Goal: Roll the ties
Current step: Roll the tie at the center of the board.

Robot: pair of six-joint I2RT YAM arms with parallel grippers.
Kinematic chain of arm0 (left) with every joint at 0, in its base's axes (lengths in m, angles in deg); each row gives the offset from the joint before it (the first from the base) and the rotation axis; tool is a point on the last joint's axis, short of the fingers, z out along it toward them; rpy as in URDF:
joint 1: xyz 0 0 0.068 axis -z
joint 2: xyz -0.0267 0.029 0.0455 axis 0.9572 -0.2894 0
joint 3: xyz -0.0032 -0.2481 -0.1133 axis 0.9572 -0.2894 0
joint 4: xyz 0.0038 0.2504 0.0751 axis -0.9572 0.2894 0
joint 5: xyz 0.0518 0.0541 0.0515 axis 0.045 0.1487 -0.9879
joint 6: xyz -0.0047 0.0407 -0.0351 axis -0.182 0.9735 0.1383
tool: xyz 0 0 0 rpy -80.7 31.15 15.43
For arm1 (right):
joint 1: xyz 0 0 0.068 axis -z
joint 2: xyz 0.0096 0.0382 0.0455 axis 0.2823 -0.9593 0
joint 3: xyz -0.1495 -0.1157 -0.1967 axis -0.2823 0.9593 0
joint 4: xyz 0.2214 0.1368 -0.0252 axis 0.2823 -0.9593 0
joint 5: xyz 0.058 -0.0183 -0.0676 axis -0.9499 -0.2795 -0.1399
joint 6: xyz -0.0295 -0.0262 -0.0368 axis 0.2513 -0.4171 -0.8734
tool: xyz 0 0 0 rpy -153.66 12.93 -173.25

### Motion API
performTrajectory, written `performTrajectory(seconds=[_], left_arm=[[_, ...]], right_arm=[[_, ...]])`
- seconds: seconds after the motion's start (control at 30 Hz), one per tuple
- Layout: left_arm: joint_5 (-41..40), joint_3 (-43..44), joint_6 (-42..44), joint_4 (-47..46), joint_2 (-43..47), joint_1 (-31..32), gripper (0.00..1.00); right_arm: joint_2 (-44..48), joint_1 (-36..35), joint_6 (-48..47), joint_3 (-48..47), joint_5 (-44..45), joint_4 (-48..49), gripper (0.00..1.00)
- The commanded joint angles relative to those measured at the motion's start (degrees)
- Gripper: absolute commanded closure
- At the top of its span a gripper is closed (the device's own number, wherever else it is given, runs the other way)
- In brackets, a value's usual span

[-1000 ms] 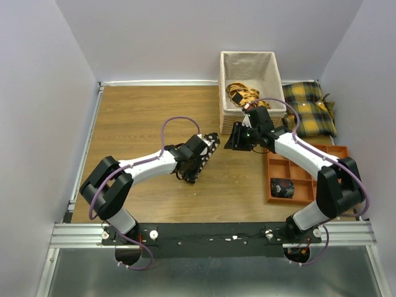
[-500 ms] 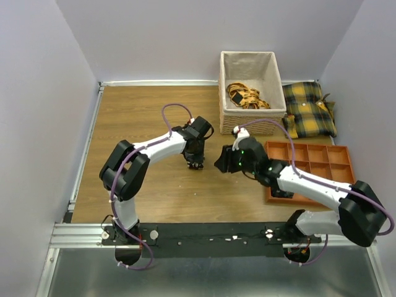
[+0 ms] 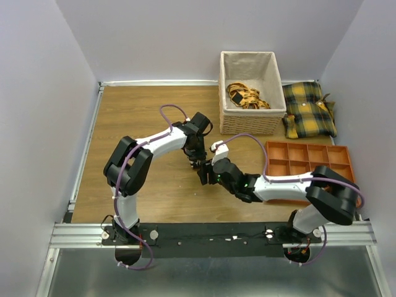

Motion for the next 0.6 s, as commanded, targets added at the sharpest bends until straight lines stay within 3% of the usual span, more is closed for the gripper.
performTrajectory(seconds=[0.0, 0.2, 0.33, 0.47, 0.57], left_arm=[[1.9, -2.2, -2.4, 2.0, -0.8, 0.1, 0.86], [2.5, -1.8, -2.8, 1.9, -1.1, 0.4, 0.86], [3.0, -2.8, -3.3, 1.3, -1.1, 0.6, 0.86], [3.1, -3.1, -3.3, 0.9, -1.0, 0.6, 0.86], [3.5, -3.3, -3.3, 0.9, -0.8, 0.7, 0.86]], right_arm=[[-6.6, -0.9, 2.4, -4.8, 12.8, 1.6, 0.27], [-11.9, -1.0, 0.4, -2.9, 13.6, 11.4, 0.2], [-15.7, -1.0, 2.0, -6.7, 14.9, 7.1, 0.21], [-17.4, -1.0, 1.7, -4.7, 12.1, 13.1, 0.22], [-19.3, -1.0, 3.0, -7.2, 13.3, 9.0, 0.24]])
